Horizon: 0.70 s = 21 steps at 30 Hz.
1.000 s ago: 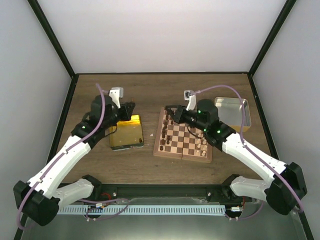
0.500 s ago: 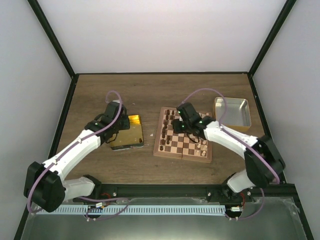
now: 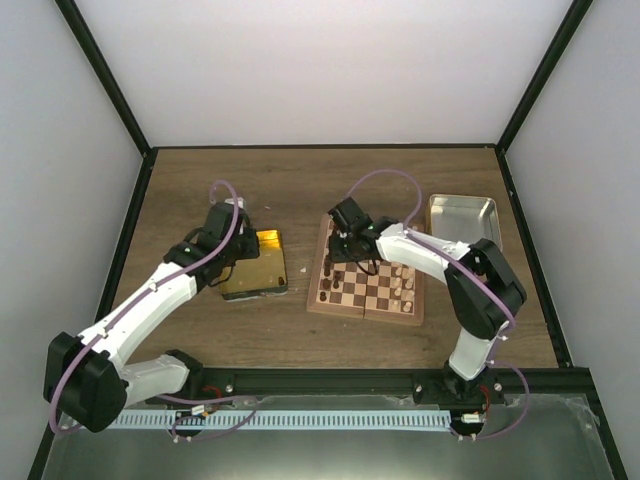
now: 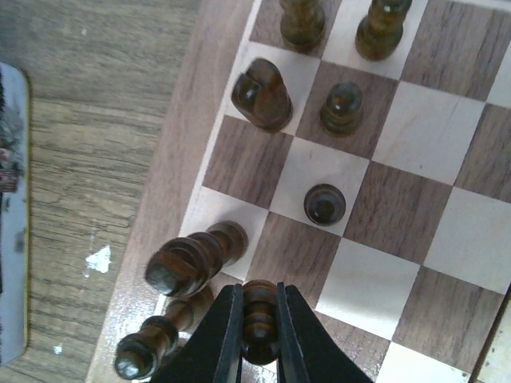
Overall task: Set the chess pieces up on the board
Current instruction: Place the chess piece on the chessboard.
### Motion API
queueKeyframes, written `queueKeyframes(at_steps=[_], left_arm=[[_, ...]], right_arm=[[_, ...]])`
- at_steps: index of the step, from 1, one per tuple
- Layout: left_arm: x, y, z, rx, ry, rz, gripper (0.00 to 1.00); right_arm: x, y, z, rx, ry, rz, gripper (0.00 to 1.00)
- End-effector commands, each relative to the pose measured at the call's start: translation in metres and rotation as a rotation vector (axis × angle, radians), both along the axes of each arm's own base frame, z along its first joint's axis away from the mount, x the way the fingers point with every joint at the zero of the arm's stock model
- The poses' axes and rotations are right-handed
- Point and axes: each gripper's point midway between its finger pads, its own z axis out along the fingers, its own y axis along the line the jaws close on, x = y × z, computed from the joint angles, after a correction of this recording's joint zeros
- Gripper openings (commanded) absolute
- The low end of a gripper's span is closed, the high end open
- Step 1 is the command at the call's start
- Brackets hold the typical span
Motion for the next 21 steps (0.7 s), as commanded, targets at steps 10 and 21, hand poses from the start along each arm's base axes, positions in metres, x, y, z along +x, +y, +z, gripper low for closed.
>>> queueKeyframes(at_steps=[10, 21], left_arm=[[0.004, -0.004, 0.019, -0.028, -0.05, -0.024, 0.12], [0.004, -0.004, 0.019, -0.026, -0.05, -0.023, 0.12]], right_arm=[[0.005, 0.0, -0.011, -0.045, 0.011, -0.039, 0.07], [0.013, -0.002, -0.012, -0.06, -0.026, -0.066, 0.08]])
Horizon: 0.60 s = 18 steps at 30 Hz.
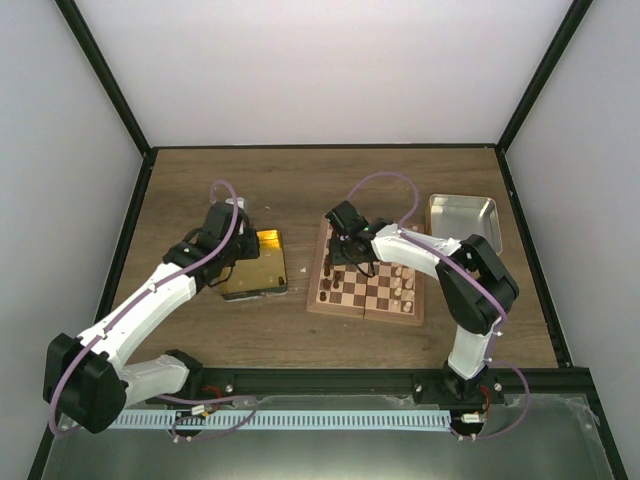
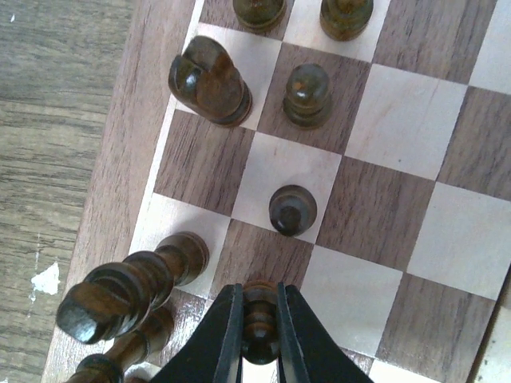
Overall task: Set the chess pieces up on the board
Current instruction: Place the chess piece on the chessboard.
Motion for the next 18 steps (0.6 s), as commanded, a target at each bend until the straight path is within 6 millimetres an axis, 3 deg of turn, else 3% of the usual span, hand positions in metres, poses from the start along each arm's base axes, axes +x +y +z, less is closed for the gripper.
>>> queueKeyframes(at_steps=[1, 12, 18], left_arm=[[0.005, -0.001, 0.016, -0.018, -0.046, -0.002, 0.11], [0.005, -0.002, 0.017, -0.023, -0.045, -0.008, 0.11], [0.004, -0.006, 0.018, -0.037, -0.044, -0.025, 0.11]], right_arm=[[0.013, 0.007, 0.009, 0.006, -0.051, -0.022, 0.08], [0.012, 0.011, 0.015, 0.046, -0.047, -0.032, 0.21], [0.011, 0.011, 0.035, 0.088, -0.077, -0.051, 0.24]])
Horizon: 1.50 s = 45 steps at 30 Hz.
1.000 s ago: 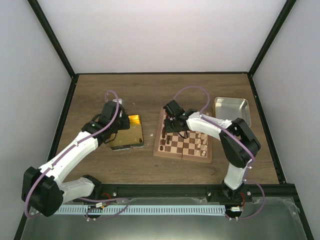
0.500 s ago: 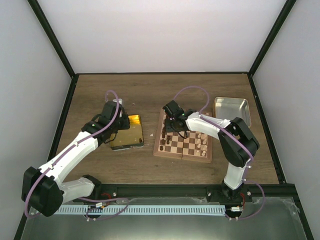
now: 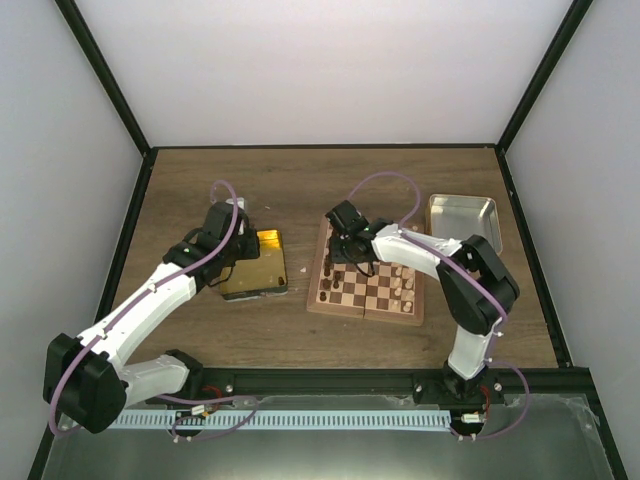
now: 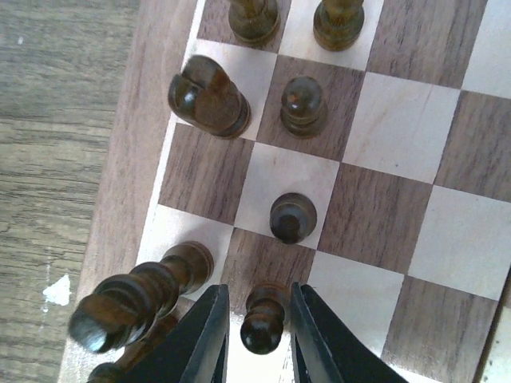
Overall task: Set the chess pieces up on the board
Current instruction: Place the chess piece on the chessboard.
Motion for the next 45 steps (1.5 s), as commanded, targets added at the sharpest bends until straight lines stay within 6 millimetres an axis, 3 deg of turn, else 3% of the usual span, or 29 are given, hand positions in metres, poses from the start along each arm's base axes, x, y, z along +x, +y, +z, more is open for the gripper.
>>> queueKeyframes(at_steps=[1, 6, 9, 13, 17, 20, 24, 30, 35, 41, 45], left_arm=[[0.004, -0.007, 0.019, -0.04, -0.049, -0.03, 0.11], [-0.001, -0.022, 0.029, -0.109, -0.072, -0.109, 0.11], [-0.007, -0.041, 0.042, -0.187, -0.093, -0.207, 0.11], [-0.025, -0.072, 0.063, -0.322, -0.122, -0.391, 0.11], [-0.049, -0.098, 0.085, -0.441, -0.123, -0.584, 0.11], [-0.065, -0.106, 0.103, -0.476, -0.152, -0.688, 0.11], [-0.076, -0.104, 0.118, -0.452, -0.219, -0.744, 0.11], [-0.074, -0.097, 0.125, -0.383, -0.282, -0.744, 0.11], [-0.066, -0.092, 0.123, -0.333, -0.291, -0.712, 0.11], [-0.063, -0.089, 0.119, -0.3, -0.294, -0.699, 0.11], [-0.064, -0.09, 0.116, -0.302, -0.28, -0.711, 0.12]], right_arm=[[0.007, 0.01, 0.038, 0.078, -0.076, -0.02, 0.24], [0.001, 0.006, 0.06, 0.124, -0.097, -0.035, 0.28], [-0.007, 0.012, 0.083, 0.205, -0.132, 0.0, 0.29], [-0.03, 0.036, 0.164, 0.521, -0.33, 0.188, 0.44], [-0.063, 0.059, 0.227, 0.763, -0.432, 0.404, 0.58], [-0.077, 0.072, 0.26, 0.866, -0.444, 0.514, 0.64], [-0.081, 0.081, 0.287, 0.933, -0.432, 0.561, 0.66], [-0.075, 0.095, 0.284, 0.91, -0.337, 0.573, 0.65], [-0.086, 0.109, 0.273, 0.936, -0.232, 0.678, 0.54], [-0.088, 0.109, 0.26, 0.91, -0.188, 0.679, 0.45], [-0.087, 0.112, 0.259, 0.912, -0.181, 0.681, 0.33]])
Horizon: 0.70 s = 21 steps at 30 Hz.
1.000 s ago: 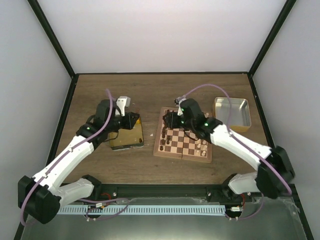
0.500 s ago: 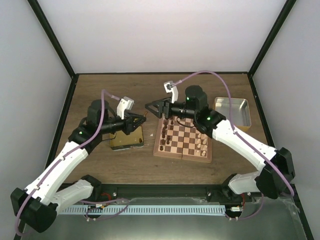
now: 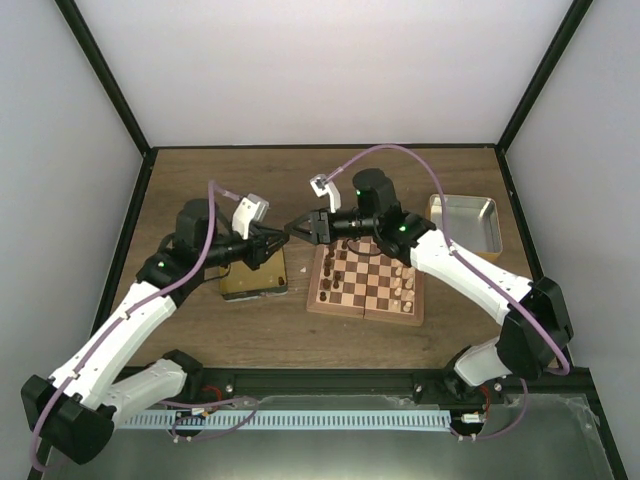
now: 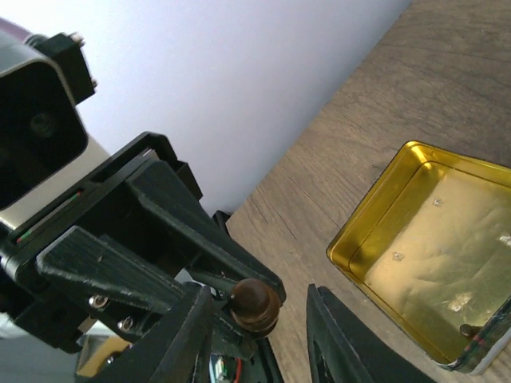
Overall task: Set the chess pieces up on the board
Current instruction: Place the chess piece on the chessboard.
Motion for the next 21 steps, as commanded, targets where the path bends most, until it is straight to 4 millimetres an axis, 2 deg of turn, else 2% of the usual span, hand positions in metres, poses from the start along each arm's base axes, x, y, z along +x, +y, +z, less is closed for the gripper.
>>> queueKeyframes(at_steps=[1, 7, 16, 19, 21], left_arm=[[0.001, -0.002, 0.01, 0.005, -0.035, -0.017, 0.12], [-0.002, -0.005, 0.009, -0.001, -0.023, -0.042, 0.12], [-0.005, -0.01, 0.005, -0.014, 0.006, -0.073, 0.15], [-0.005, -0.009, 0.004, -0.015, 0.021, -0.066, 0.22], [-0.002, -0.009, -0.001, -0.015, 0.048, -0.046, 0.35]], right_arm=[[-0.005, 0.005, 0.02, 0.031, -0.027, 0.045, 0.32], [-0.005, 0.007, 0.018, 0.037, -0.01, 0.053, 0.28], [-0.004, 0.008, 0.011, 0.031, 0.007, 0.055, 0.11], [-0.002, 0.008, 0.011, 0.034, -0.002, 0.037, 0.06], [0.001, 0.007, 0.016, 0.051, -0.023, 0.021, 0.05]])
